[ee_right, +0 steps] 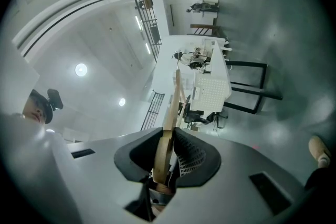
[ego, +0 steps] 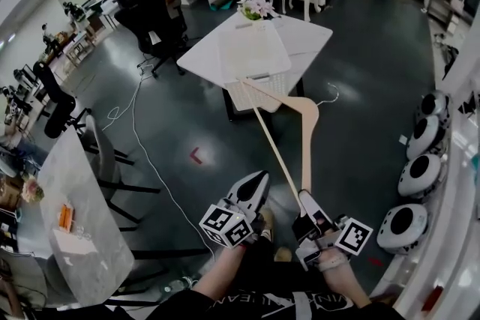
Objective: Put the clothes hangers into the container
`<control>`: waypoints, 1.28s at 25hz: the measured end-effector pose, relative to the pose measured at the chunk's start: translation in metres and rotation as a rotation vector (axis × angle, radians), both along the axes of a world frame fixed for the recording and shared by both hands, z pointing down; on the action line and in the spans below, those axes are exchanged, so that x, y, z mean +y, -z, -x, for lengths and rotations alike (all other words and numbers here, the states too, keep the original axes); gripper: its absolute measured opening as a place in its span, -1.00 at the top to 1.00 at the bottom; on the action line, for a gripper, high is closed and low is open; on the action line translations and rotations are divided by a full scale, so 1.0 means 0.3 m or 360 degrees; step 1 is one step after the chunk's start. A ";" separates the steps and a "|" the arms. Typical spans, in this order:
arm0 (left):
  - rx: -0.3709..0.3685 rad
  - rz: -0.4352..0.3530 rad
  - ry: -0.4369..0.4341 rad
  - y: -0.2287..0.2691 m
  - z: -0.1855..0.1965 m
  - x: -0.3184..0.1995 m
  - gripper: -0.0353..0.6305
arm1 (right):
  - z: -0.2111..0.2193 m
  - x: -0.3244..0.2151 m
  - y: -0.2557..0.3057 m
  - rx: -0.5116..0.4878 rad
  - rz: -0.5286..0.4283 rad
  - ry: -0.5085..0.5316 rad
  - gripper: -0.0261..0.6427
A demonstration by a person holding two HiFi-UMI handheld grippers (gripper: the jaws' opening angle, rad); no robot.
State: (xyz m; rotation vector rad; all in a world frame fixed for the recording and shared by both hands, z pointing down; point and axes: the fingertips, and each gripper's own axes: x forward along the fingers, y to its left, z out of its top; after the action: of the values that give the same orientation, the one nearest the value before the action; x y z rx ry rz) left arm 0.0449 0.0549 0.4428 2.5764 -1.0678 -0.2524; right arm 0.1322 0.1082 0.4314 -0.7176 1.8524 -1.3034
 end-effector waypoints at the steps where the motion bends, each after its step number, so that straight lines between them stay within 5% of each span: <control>1: 0.0002 -0.0007 -0.0006 0.007 -0.004 -0.014 0.87 | 0.000 -0.010 0.002 0.0001 0.0002 -0.0003 0.72; 32: 0.0040 0.0006 -0.0071 0.036 0.003 -0.422 0.87 | 0.033 -0.400 0.023 0.0016 0.0042 -0.0023 0.72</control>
State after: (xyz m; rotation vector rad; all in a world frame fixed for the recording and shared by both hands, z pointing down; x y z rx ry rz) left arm 0.0440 -0.0719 0.4322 2.5831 -1.0002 -0.2709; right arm 0.1222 -0.0119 0.4246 -0.7517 1.8377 -1.3193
